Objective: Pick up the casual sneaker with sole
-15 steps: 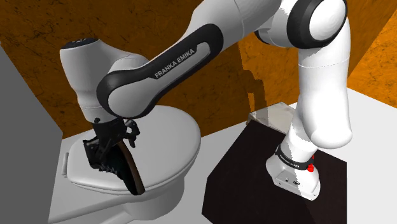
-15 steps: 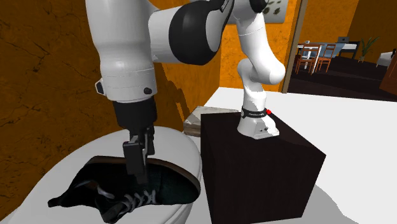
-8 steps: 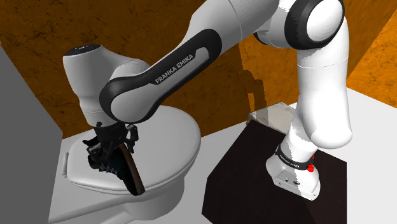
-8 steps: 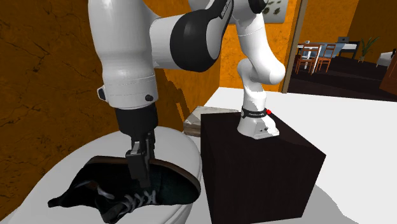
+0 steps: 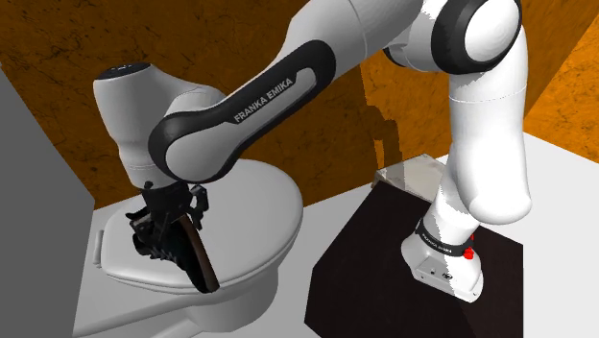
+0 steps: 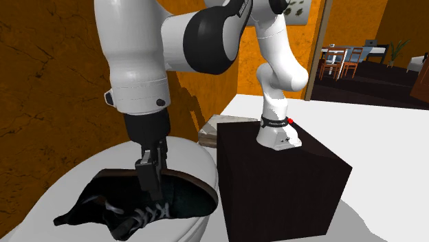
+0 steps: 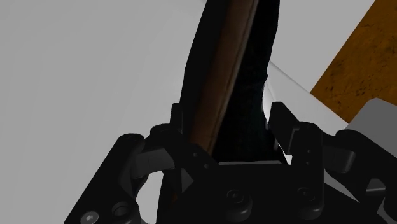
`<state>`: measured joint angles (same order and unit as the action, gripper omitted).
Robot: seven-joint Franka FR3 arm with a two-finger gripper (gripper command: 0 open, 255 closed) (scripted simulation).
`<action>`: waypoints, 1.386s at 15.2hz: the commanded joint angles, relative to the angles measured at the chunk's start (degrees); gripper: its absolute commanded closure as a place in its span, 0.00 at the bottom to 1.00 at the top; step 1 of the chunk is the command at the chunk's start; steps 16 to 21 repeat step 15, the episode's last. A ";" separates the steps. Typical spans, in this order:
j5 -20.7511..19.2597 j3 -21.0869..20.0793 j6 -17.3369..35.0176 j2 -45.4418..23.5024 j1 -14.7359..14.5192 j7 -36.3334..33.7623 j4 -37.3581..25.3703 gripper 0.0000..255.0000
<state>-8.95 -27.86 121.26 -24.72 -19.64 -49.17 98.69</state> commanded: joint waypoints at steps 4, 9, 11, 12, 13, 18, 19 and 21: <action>0.79 -0.42 -3.06 1.44 0.22 0.37 -1.81 1.00; 1.52 -0.78 -6.37 2.73 0.38 0.70 -3.97 1.00; 1.77 -0.90 -7.72 3.17 0.41 0.81 -4.93 1.00; 1.88 -0.96 -8.41 3.37 0.42 0.85 -5.44 1.00; 1.99 -1.01 -9.10 3.56 0.43 0.90 -5.96 1.00; 2.01 -1.02 -9.21 3.59 0.43 0.91 -6.04 1.00; 2.01 -1.02 -9.21 3.59 0.43 0.91 -6.04 1.00; 2.01 -1.02 -9.21 3.59 0.43 0.91 -6.04 1.00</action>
